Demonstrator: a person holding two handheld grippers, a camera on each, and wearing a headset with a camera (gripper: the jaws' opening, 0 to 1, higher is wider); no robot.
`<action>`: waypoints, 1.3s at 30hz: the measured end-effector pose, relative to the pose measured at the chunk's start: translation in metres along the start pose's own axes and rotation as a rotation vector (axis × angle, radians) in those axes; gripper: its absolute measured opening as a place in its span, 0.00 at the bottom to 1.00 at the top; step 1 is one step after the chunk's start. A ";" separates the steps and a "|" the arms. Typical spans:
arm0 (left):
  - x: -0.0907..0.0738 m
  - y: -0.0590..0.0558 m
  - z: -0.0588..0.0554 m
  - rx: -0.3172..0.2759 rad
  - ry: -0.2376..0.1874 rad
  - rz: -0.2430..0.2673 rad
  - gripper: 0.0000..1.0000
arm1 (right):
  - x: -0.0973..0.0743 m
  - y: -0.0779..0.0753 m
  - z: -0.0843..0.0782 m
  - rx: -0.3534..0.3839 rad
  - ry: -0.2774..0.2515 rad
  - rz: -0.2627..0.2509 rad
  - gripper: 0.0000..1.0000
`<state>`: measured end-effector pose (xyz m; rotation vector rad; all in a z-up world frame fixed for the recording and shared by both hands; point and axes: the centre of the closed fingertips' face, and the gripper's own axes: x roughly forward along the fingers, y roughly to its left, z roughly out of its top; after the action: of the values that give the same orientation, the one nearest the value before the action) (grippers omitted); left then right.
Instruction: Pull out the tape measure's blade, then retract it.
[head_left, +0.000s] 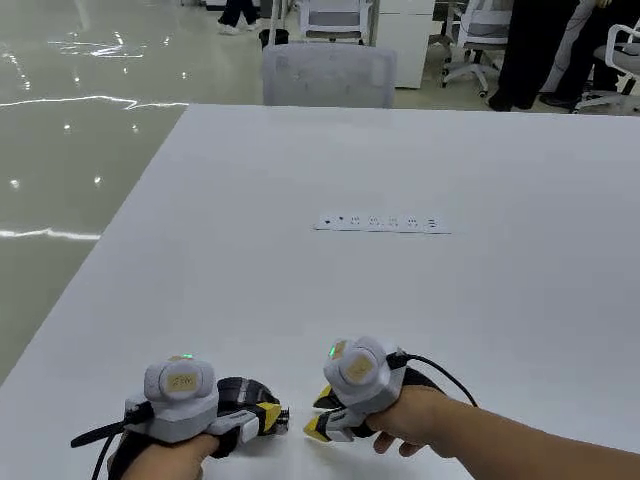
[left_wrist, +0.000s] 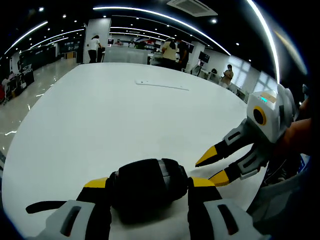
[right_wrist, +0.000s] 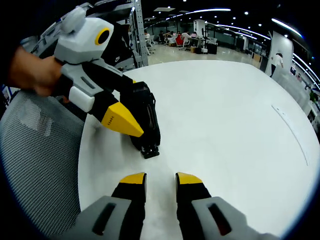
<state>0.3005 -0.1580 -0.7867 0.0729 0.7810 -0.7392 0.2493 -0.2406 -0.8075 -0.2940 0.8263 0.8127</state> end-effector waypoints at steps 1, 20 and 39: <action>0.000 0.000 0.000 -0.001 0.002 -0.002 0.58 | -0.007 -0.003 -0.001 0.041 -0.022 -0.011 0.24; -0.040 0.019 0.027 0.154 -0.077 -0.227 1.00 | -0.135 -0.035 -0.065 0.150 -0.143 -0.201 0.55; -0.110 0.036 0.001 0.313 -0.083 -0.282 1.00 | -0.213 -0.011 -0.138 0.249 -0.167 -0.371 0.78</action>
<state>0.2714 -0.0674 -0.7203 0.2166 0.5971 -1.1223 0.0971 -0.4323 -0.7401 -0.1484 0.6801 0.3768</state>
